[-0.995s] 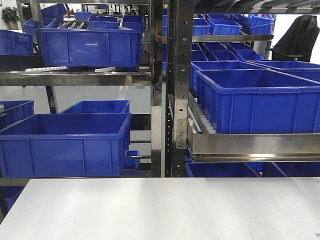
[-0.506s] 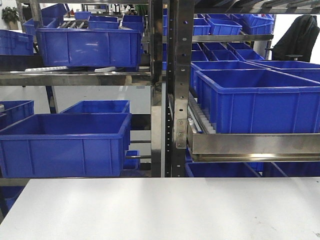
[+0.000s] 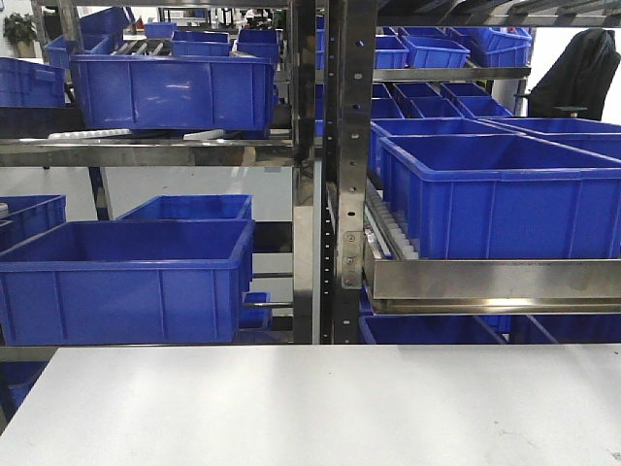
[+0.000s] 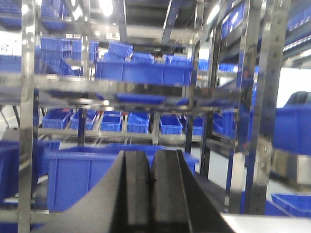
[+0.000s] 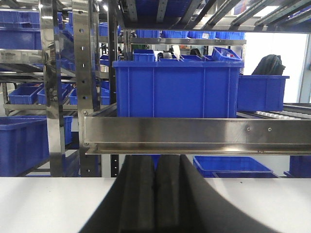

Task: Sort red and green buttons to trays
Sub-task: 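Lower the left gripper toward the green push button on the table, then close the left gripper on the green push button and lift it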

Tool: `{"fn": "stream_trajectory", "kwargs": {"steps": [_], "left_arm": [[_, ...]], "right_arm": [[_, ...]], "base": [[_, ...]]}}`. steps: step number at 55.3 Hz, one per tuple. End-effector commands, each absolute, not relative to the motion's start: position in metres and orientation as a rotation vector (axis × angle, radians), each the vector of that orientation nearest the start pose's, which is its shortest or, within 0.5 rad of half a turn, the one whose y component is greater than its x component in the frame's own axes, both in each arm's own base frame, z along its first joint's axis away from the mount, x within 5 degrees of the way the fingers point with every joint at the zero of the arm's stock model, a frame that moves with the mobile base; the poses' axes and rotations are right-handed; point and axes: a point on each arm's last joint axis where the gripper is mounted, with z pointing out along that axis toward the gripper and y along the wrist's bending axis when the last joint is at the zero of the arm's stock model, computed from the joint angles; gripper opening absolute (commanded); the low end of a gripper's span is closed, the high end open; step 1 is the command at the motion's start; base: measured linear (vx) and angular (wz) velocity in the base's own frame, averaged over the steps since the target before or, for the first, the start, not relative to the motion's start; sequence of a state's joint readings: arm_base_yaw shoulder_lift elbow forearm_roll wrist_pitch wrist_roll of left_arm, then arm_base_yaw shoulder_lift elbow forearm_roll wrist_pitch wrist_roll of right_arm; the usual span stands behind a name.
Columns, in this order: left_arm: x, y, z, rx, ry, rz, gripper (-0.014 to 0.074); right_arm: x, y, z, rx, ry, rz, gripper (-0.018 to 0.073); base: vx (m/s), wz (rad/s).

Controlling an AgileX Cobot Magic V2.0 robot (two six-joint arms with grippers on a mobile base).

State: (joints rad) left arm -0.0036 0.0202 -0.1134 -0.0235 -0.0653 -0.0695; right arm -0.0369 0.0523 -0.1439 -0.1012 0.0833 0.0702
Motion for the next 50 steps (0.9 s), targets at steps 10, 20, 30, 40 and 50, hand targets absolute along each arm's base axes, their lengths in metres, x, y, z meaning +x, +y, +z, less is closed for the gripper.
{"fn": "stream_trajectory", "kwargs": {"steps": [10, 20, 30, 40, 50], "left_arm": [[0.078, 0.0, 0.273, -0.078, 1.446, -0.089, 0.0166], [0.101, 0.0, 0.251, -0.084, 1.695, -0.079, 0.0321], [0.119, 0.0, 0.232, -0.093, 1.864, -0.074, 0.043], [0.135, 0.0, 0.218, -0.096, 1.96, -0.068, 0.0457], [0.153, -0.001, 0.204, 0.018, 2.016, -0.001, 0.0503]], "right_arm": [[0.079, -0.004, 0.272, 0.008, 1.616, -0.071, -0.0001], [0.096, -0.005, 0.263, 0.011, 1.721, -0.063, 0.0034], [0.11, -0.005, 0.253, 0.016, 1.814, -0.056, 0.0147], [0.119, -0.005, 0.245, 0.021, 1.889, -0.05, 0.0346], [0.123, -0.006, 0.241, 0.021, 1.919, -0.049, 0.0484]], "base": [[0.0, 0.0], [0.0, 0.0], [0.0, 0.0], [0.0, 0.0], [0.0, 0.0]]}}
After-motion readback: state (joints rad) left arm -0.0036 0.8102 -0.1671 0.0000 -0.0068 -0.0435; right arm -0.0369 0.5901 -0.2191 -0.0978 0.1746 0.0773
